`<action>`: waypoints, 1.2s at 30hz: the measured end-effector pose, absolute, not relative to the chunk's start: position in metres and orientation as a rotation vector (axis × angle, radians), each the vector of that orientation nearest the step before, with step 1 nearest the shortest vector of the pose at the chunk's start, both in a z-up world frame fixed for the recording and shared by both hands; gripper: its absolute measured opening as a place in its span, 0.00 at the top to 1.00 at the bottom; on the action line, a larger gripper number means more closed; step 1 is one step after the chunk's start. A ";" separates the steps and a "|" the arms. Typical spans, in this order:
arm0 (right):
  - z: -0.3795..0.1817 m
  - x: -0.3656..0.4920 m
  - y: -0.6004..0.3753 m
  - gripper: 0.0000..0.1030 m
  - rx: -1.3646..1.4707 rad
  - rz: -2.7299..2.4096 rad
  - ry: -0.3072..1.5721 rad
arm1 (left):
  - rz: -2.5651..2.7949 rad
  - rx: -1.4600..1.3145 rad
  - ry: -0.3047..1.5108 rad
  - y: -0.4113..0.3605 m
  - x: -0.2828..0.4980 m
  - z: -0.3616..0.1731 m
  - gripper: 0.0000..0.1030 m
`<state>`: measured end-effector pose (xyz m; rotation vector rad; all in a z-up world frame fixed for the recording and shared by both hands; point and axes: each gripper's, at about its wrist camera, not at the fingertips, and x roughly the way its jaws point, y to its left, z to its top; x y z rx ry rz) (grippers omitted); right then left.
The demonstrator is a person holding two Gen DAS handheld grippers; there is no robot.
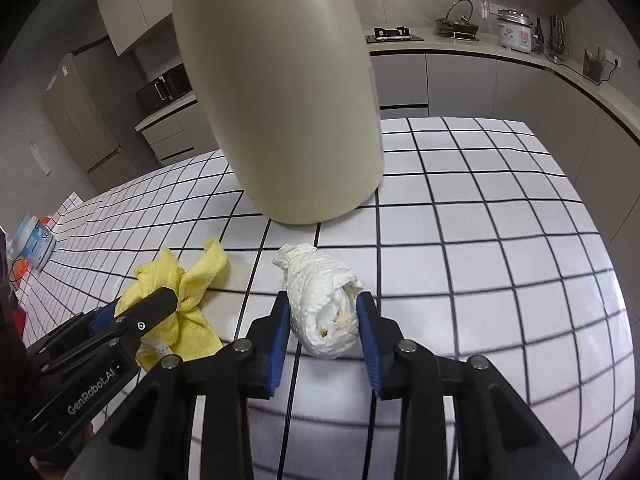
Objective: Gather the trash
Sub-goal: 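Grasp the white tissue with the right tool while the left tool holds the cloth, then carry the yellow cloth and tissue over the black bin and open both tools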
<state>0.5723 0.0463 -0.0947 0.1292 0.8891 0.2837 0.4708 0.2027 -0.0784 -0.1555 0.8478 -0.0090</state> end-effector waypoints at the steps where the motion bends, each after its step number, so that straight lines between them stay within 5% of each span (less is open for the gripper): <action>1: -0.092 0.566 0.043 0.66 0.135 0.283 0.886 | -0.014 -0.151 0.848 0.202 0.468 -0.078 0.66; 18: -0.066 0.418 -0.033 0.66 0.202 0.310 0.850 | -0.085 -0.127 0.800 0.134 0.349 -0.047 0.66; 36: -0.067 0.267 -0.255 0.66 0.304 0.138 0.821 | -0.263 -0.089 0.851 -0.043 0.253 -0.052 0.66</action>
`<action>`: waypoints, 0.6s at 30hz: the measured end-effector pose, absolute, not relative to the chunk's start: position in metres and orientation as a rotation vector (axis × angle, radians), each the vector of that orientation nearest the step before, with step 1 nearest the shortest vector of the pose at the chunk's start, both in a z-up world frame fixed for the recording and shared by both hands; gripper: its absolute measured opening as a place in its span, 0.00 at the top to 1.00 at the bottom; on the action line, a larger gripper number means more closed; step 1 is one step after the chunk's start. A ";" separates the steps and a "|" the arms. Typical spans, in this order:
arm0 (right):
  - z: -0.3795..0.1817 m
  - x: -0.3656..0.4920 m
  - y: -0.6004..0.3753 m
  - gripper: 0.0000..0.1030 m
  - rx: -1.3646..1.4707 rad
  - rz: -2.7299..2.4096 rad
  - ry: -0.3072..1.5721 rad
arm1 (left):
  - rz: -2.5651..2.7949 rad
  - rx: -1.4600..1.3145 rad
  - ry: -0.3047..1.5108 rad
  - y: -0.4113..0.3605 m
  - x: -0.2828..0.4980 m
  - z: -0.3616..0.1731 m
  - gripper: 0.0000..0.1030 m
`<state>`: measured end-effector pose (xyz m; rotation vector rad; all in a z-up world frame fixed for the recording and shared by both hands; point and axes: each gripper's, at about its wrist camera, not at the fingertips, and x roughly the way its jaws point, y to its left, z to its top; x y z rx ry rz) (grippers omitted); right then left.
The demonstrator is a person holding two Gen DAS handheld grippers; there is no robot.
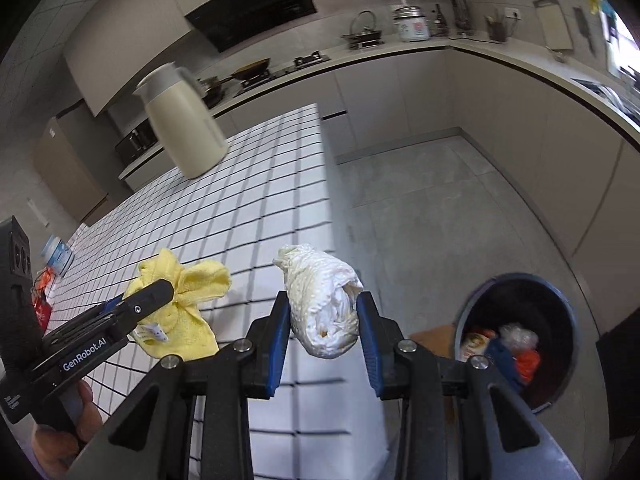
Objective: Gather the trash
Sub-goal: 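Carry the yellow cloth and tissue over the black bin and open both tools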
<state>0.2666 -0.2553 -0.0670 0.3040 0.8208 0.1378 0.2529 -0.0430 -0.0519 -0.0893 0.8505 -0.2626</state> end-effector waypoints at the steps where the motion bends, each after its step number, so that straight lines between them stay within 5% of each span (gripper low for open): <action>1: -0.068 0.260 -0.267 0.66 0.312 0.124 0.818 | -0.280 -0.086 0.853 -0.053 0.251 -0.051 0.66; 18: -0.117 0.194 -0.455 0.66 0.429 -0.158 0.849 | -0.540 -0.016 0.943 -0.235 0.250 -0.089 0.66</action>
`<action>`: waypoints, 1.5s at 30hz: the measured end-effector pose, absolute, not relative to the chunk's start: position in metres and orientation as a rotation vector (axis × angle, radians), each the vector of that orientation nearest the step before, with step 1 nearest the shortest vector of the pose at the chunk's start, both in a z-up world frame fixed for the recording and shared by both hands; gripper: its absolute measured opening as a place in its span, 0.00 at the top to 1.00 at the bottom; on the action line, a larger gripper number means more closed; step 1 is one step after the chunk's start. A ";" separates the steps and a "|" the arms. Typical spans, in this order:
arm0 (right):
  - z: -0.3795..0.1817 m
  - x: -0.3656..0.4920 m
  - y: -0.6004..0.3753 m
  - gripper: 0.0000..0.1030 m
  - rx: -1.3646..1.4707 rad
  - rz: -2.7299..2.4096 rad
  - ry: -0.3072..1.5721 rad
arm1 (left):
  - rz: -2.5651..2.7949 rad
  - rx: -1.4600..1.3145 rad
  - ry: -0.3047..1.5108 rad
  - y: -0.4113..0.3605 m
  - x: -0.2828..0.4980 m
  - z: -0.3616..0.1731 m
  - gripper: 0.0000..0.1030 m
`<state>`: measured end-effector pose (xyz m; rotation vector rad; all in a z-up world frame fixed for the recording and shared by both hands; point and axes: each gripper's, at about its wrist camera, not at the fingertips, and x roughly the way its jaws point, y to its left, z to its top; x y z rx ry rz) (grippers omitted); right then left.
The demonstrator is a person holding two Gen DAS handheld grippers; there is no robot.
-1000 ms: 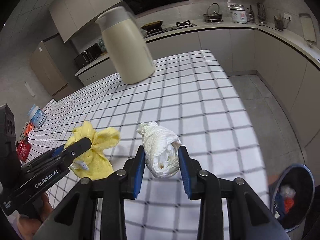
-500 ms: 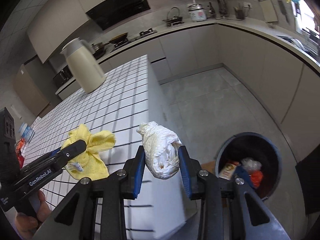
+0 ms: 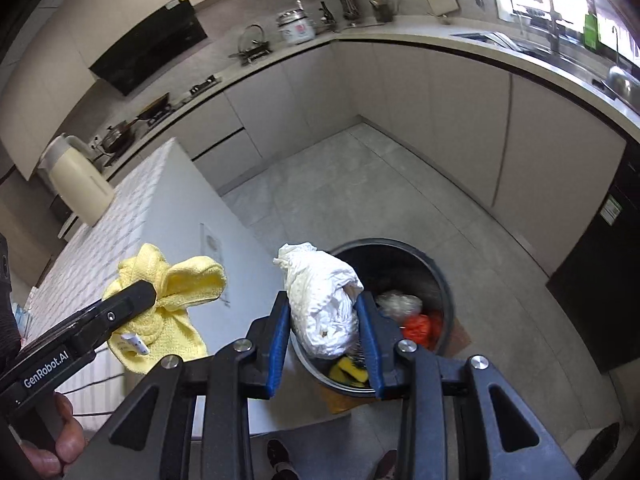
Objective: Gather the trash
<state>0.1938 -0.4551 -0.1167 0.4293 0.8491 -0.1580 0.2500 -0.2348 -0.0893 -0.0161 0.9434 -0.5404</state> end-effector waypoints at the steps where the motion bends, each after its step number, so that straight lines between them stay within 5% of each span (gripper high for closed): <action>1: -0.123 0.195 -0.462 0.66 0.430 -0.164 0.859 | -0.539 -0.019 0.960 -0.241 0.252 -0.098 0.66; 9: -0.191 0.230 -0.503 0.63 0.425 -0.129 0.963 | -0.471 -0.027 1.051 -0.287 0.277 -0.170 0.64; 10: -0.202 0.236 -0.507 0.61 0.413 -0.127 0.977 | -0.466 -0.024 1.062 -0.293 0.279 -0.178 0.62; 12: -0.221 0.250 -0.512 0.37 0.405 -0.119 1.010 | -0.446 -0.012 1.082 -0.304 0.286 -0.195 0.57; 17: -0.237 0.252 -0.532 0.36 0.446 -0.134 0.965 | -0.408 0.004 1.154 -0.321 0.302 -0.221 0.48; 32: -0.145 0.197 -0.508 0.36 0.433 -0.078 0.935 | -0.364 0.046 0.886 -0.277 0.216 -0.052 0.39; 41: -0.091 0.117 -0.411 0.35 0.315 0.044 0.926 | -0.206 0.062 0.752 -0.187 0.102 -0.005 0.25; 45: -0.068 0.065 -0.356 0.26 0.225 0.088 0.902 | -0.161 0.062 0.756 -0.153 0.057 -0.004 0.21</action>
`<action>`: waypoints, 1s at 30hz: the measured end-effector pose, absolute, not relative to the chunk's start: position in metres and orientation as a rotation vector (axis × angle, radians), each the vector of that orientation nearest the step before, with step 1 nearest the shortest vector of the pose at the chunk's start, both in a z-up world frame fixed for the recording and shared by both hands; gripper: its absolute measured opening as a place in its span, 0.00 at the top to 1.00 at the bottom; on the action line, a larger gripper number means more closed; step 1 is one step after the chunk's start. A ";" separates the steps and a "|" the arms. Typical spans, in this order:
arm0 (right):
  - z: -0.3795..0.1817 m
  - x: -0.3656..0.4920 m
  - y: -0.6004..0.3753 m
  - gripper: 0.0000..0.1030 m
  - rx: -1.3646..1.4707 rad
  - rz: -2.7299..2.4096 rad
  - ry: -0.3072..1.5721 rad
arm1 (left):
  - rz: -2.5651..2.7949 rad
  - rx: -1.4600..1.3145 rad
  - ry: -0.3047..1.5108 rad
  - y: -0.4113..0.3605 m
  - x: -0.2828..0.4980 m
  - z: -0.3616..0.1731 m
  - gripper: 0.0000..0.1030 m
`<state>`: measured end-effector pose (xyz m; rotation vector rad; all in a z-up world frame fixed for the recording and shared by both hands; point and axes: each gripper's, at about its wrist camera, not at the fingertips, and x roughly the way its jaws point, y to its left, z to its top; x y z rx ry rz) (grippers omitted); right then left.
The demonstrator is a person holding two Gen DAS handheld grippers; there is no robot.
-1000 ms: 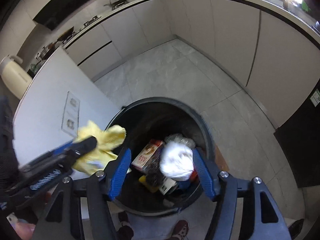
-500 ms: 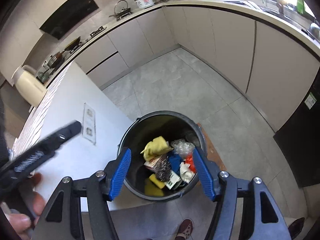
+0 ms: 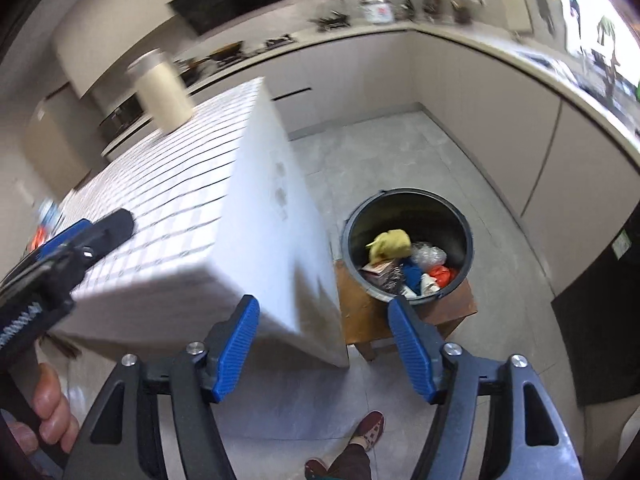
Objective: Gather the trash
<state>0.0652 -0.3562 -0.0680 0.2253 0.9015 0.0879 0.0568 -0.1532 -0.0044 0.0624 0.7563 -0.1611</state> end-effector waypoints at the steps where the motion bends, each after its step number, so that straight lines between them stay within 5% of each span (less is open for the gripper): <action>1: -0.062 0.052 -0.345 0.26 0.207 0.084 0.890 | -0.154 0.055 0.763 -0.148 0.050 -0.005 0.21; 14: 0.001 -0.033 -0.312 0.20 0.115 0.057 0.749 | -0.018 0.049 0.753 -0.122 -0.032 0.010 0.21; 30: 0.016 -0.055 -0.346 0.20 0.112 0.094 0.721 | 0.042 -0.010 0.751 -0.147 -0.060 0.006 0.19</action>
